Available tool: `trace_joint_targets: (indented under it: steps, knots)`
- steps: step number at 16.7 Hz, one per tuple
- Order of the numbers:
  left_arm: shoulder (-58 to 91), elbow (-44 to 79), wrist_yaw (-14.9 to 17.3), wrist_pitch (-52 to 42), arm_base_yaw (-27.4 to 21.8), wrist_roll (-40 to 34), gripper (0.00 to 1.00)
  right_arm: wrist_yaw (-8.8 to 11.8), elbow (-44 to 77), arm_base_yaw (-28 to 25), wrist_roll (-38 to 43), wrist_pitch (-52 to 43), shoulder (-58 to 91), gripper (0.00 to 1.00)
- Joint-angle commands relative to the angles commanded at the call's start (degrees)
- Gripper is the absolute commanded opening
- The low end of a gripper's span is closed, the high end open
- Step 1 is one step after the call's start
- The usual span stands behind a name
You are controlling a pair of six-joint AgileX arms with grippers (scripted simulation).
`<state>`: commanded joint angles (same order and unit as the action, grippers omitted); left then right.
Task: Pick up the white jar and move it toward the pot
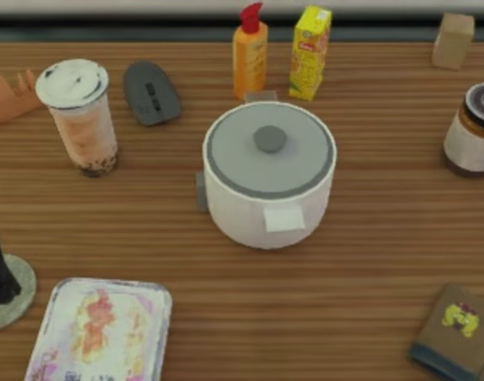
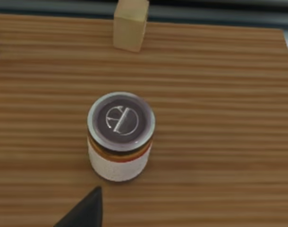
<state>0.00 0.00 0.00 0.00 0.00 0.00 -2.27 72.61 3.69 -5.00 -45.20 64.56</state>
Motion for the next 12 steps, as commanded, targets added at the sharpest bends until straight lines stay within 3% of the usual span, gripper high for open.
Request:
trace_joint_targets:
  steps: [7,12]
  knots:
    - [0.0,0.0,0.0,0.0,0.0,0.0,1.0,0.4,48.4,-0.4,-4.8,-17.1,39.3,1.0]
    - [0.0,0.0,0.0,0.0,0.0,0.0,1.0,1.0,70.4,-1.8,-9.1,-30.9,65.9,1.0]
